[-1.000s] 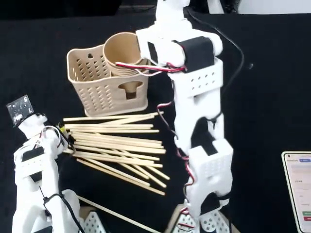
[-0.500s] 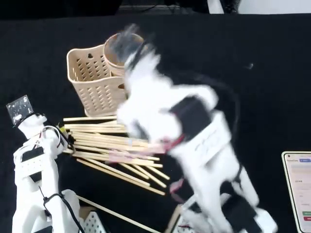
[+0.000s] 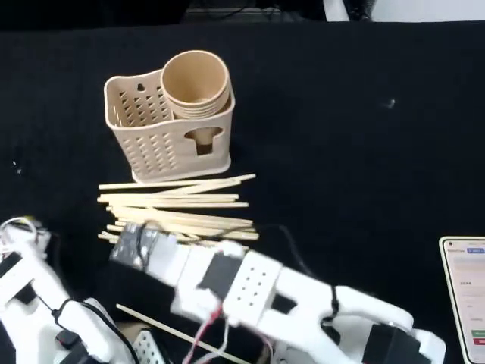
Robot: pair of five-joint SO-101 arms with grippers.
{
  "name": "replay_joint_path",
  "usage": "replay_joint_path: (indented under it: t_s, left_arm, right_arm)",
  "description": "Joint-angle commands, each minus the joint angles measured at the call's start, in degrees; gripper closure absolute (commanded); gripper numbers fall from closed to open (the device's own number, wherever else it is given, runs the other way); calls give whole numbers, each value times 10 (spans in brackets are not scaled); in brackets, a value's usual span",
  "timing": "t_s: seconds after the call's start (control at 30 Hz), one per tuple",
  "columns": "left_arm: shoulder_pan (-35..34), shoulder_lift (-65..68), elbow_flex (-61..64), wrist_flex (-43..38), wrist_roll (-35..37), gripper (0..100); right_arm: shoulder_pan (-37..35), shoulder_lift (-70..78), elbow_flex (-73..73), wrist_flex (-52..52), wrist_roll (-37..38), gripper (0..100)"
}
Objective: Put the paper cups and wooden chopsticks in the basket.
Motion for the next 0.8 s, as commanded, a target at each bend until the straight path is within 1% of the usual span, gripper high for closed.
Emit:
replay_joint_path:
  t_s: [0.0,0.1,0.33,0.5,0.6,0.77]
  left_arm:
    - [-41,-2,-41,-11,28,787]
    - [-44,-2,-41,-11,28,787]
    - [-42,-2,-41,-11,28,787]
    - [-42,-2,-39,-11,28,787]
    - [-44,-2,-39,-11,28,787]
    - [-44,-2,-37,-10,28,787]
  right_arm:
    - [-44,-25,15,-40,-35,769]
    - [-62,-25,41,-73,-51,733]
    - [-150,-24,116,-163,-85,727]
    - [-154,15,142,-224,-92,727]
    - [-153,80,126,-231,-92,730]
    - [-147,183,43,-178,-86,734]
